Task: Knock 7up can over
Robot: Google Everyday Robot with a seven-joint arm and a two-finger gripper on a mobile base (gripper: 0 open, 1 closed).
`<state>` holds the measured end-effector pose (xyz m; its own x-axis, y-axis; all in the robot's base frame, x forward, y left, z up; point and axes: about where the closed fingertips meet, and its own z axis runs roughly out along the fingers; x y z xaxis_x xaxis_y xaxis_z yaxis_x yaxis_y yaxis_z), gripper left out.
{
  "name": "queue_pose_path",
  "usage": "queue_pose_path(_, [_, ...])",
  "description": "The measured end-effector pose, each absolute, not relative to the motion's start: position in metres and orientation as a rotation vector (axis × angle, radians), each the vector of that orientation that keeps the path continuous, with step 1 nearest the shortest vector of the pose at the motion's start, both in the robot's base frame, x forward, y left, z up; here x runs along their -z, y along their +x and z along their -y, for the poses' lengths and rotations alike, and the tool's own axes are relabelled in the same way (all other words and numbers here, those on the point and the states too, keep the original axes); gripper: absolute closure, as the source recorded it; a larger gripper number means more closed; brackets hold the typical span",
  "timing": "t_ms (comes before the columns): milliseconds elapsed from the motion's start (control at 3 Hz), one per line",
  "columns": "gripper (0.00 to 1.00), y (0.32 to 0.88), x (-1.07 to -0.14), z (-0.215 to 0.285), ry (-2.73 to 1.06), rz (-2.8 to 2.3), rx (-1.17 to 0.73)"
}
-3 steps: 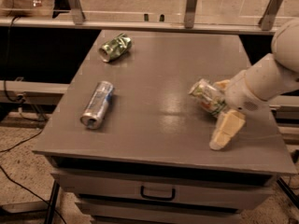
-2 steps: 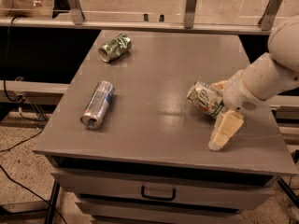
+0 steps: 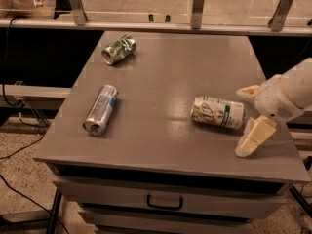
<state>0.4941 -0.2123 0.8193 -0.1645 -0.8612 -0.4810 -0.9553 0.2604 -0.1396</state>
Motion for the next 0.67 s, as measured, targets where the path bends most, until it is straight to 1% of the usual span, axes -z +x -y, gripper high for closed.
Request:
queue_pose_path(333, [0.00, 0.488, -0.830, 0.264, -1.528, -2.097, -0.276])
queue_pose_path(667, [0.00, 0.481, -0.835, 0.299, -1.443, -2.124, -0.285])
